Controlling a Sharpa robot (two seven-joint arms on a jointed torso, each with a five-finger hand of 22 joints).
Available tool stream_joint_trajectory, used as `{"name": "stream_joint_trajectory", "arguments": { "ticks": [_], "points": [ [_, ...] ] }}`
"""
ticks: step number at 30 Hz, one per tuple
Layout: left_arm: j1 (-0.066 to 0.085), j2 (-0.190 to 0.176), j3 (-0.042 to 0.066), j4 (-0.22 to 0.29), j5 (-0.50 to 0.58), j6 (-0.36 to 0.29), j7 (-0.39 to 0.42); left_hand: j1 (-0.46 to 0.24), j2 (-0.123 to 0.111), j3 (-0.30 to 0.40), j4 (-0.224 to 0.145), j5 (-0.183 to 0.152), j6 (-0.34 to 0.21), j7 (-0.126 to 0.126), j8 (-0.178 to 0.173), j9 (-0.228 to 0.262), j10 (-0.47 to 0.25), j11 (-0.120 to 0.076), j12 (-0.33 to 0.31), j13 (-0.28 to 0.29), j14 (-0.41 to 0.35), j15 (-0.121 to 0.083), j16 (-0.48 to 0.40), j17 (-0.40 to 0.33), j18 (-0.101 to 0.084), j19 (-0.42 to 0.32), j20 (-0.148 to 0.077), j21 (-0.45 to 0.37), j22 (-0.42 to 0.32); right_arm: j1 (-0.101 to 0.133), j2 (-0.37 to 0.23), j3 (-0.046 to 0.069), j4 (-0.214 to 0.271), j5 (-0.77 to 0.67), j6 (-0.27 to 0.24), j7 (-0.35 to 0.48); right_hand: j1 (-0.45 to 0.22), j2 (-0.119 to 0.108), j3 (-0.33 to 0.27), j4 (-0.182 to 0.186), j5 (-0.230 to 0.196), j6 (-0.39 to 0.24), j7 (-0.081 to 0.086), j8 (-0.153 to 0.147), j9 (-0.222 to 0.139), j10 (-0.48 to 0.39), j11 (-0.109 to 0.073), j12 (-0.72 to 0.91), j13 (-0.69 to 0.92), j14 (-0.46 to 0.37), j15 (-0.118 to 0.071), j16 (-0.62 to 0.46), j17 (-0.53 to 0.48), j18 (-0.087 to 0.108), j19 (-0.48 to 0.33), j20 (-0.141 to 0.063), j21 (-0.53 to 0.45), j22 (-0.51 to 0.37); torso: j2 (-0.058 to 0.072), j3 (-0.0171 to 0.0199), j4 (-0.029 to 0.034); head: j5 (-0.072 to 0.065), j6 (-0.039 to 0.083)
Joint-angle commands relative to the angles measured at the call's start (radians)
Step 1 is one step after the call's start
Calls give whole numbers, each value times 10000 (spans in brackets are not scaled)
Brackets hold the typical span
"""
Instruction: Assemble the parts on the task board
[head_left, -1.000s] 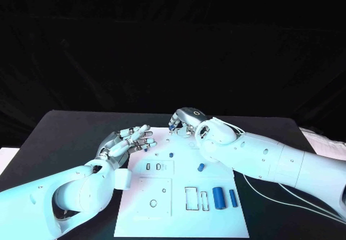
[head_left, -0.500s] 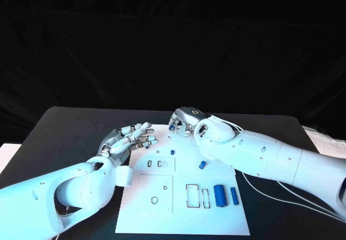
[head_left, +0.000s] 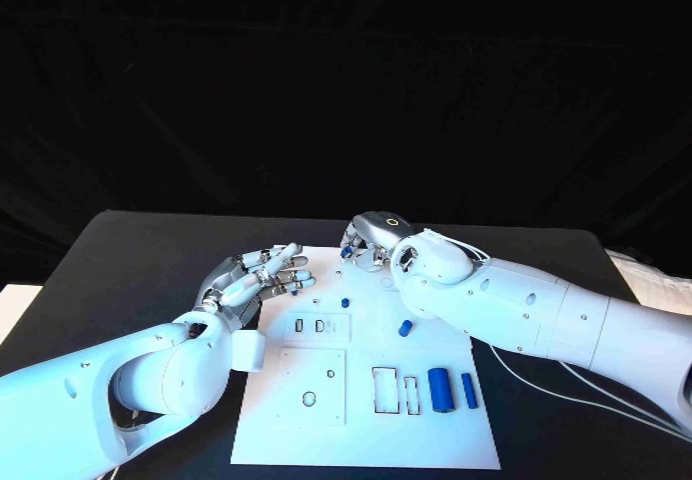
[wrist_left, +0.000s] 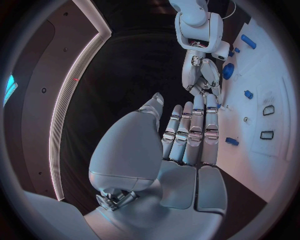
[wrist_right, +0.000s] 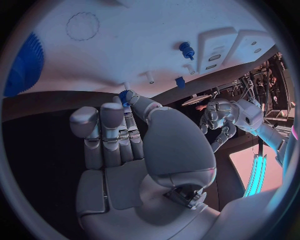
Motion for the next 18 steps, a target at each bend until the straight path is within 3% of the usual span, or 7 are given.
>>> {"name": "stream_joint_trajectory", "arguments": {
  "ticks": [1, 18],
  "points": [
    [15, 11, 10, 16, 11, 213, 39, 34, 99, 19, -50, 20, -64, 29, -66, -6, -62, 25, -14, -16, -21, -7, -22, 11, 113, 90, -12, -65, -9, -58, 26, -43, -14, -220, 384, -204, 14, -99, 10, 63, 43, 67, -14, 28, 191, -15, 27, 27, 8, 114, -16, 52, -18, -128, 6, 50, 39, 0, 19, -7, 0, 10, -2],
    [16, 8, 10, -12, 11, 219, 36, 44, 107, 15, -77, 19, -67, 29, -69, -5, -68, 24, -13, -17, -19, -7, -23, 23, 113, 100, -12, -76, -16, -120, -62, -43, 232, -208, 388, -116, -22, -139, -2, 97, 42, 69, -18, 20, 197, -20, 28, 27, 8, 100, -14, 73, -8, -128, -3, 55, 57, 16, 49, -9, 2, 31, -4]
  ]
}}
